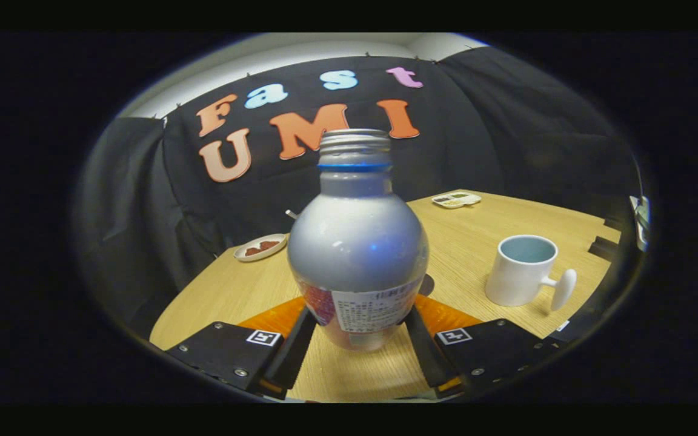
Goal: Take the bottle from table, then pour the juice into the cup, finally place the bottle on the coaster
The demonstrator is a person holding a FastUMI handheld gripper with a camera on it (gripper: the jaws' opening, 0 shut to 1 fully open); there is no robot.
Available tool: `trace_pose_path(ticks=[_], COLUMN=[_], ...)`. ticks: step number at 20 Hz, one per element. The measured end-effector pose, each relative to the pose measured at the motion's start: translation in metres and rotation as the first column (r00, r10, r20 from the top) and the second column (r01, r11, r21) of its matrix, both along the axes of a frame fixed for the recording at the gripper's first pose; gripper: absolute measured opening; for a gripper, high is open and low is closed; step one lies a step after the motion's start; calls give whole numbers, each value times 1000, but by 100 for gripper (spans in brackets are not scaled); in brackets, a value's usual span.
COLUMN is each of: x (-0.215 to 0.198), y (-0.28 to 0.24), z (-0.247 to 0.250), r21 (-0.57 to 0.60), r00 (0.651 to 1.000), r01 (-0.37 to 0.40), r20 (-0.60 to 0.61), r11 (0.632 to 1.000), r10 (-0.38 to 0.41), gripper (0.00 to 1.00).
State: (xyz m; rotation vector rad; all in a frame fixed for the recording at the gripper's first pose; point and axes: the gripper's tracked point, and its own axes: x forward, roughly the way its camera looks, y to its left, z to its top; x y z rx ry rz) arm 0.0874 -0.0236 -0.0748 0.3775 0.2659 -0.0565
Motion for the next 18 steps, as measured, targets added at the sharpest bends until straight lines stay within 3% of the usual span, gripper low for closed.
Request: trace_pose_path(ticks=[8, 18], x=[11, 24], y=[-27, -36], z=[1, 3], r21=[268, 555], r00=[996, 988], r01=[88, 157], r20=[-31, -85], r11=[959, 817], r10=[-82, -132], gripper=[78, 77])
